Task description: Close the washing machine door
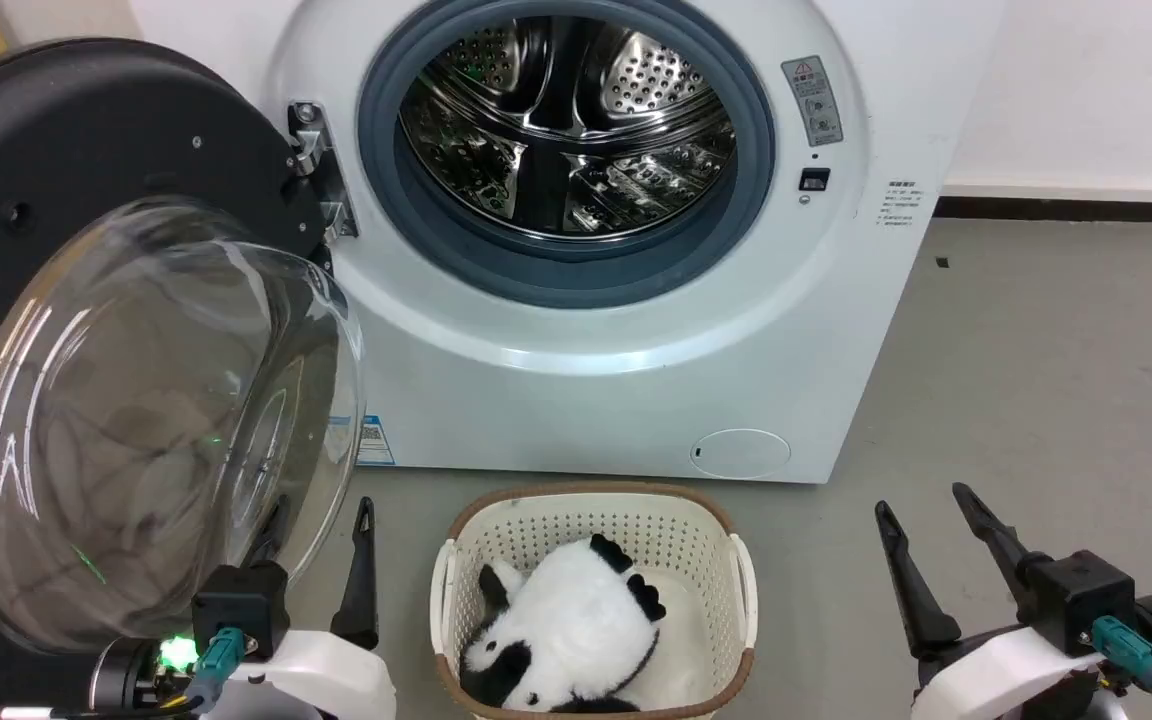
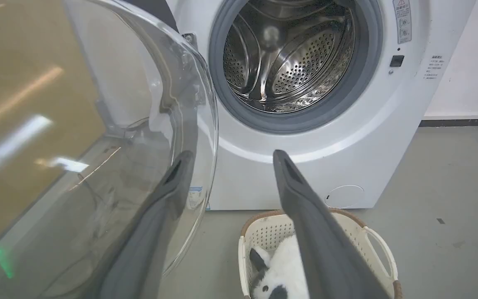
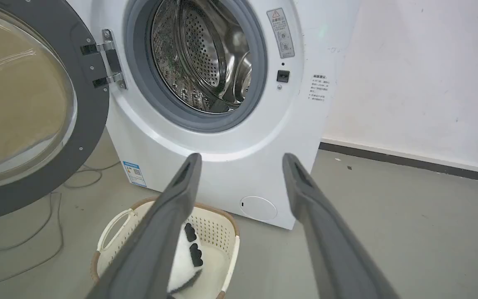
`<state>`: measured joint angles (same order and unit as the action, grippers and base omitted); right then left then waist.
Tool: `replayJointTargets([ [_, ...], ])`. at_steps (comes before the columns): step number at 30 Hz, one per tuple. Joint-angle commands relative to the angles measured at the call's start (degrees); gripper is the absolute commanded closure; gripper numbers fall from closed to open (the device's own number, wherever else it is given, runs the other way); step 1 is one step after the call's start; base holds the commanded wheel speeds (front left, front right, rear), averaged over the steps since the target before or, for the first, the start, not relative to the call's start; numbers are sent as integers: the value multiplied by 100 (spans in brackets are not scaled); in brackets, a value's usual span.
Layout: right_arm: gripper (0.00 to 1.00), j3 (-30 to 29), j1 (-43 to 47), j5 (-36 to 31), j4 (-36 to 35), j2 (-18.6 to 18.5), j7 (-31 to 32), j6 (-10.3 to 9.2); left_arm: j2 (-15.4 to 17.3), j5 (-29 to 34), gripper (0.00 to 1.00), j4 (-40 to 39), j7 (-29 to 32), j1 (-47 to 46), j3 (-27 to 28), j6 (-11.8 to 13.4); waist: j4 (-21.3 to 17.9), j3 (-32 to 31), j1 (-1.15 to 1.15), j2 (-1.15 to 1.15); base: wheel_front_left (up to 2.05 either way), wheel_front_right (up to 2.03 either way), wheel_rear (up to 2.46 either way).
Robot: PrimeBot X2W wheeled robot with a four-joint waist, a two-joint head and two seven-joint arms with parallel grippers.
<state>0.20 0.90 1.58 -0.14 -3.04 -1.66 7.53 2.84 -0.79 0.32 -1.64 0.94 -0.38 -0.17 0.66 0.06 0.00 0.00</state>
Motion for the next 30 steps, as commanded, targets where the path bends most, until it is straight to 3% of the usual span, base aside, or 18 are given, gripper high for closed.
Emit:
replayJointTargets([
  [1,0,8,50,49,-25,2,-57,-1,1,-61,0,-6,-59,34,-1,-6,28,-1,0,0,0,0,0],
  [15,0,97,115,159,-61,4,-225,-1,2,-118,0,-36,-227,90,-24,-16,385,-41,0,0,0,0,0],
  [30,0,246,172,367,-79,7,-440,-2,2,-167,0,-139,-442,207,6,-41,1089,-87,0,0,0,0,0],
])
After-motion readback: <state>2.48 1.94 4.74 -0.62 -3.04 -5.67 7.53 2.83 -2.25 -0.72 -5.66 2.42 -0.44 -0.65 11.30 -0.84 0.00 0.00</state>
